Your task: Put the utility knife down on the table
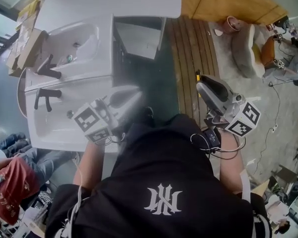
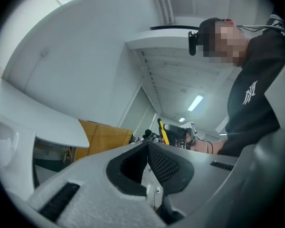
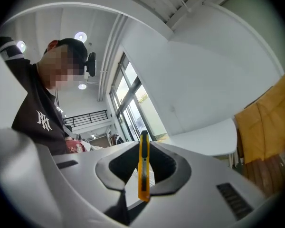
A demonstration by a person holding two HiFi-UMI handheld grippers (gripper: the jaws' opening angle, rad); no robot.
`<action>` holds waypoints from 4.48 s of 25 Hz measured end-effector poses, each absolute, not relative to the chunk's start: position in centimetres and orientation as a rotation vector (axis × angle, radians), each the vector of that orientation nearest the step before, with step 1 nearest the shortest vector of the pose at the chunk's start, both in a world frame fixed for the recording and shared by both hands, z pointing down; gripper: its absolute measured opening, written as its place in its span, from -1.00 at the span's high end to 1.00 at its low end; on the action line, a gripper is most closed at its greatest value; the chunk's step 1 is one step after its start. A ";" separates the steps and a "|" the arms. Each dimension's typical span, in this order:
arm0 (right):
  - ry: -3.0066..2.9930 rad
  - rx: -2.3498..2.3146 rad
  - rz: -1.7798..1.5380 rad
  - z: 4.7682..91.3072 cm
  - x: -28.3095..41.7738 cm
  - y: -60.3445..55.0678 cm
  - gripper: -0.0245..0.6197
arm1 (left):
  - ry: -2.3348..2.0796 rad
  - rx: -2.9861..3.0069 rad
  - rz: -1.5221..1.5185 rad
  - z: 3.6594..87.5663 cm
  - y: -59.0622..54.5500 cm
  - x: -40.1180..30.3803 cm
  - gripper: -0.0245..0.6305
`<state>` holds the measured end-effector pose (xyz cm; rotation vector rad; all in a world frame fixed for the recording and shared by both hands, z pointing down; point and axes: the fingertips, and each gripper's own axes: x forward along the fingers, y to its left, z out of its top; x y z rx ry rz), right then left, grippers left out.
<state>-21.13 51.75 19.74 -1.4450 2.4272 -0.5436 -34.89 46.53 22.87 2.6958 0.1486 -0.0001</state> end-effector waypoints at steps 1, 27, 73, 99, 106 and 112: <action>2.438 -1.445 -0.541 19.7 -21.0 51.0 0.75 | 0.136 2.675 -0.017 23.0 45.5 -34.9 0.91; 2.646 -0.880 -0.574 22.5 -0.4 28.5 0.75 | -0.303 2.734 0.115 22.7 25.8 -10.5 0.91; 2.742 -0.773 -0.812 30.3 13.9 -17.7 0.75 | -0.525 2.453 0.007 32.8 -19.9 3.4 0.91; 3.429 -0.983 -0.582 55.7 13.2 -42.6 0.75 | -0.571 2.623 0.226 52.0 -38.4 5.6 0.91; 3.697 -0.951 -0.469 59.1 11.7 -42.6 0.75 | -0.548 2.649 0.218 52.9 -37.8 5.4 0.91; 3.792 -0.956 -0.419 60.8 11.0 -42.5 0.75 | -0.529 2.675 0.235 53.3 -37.4 5.3 0.91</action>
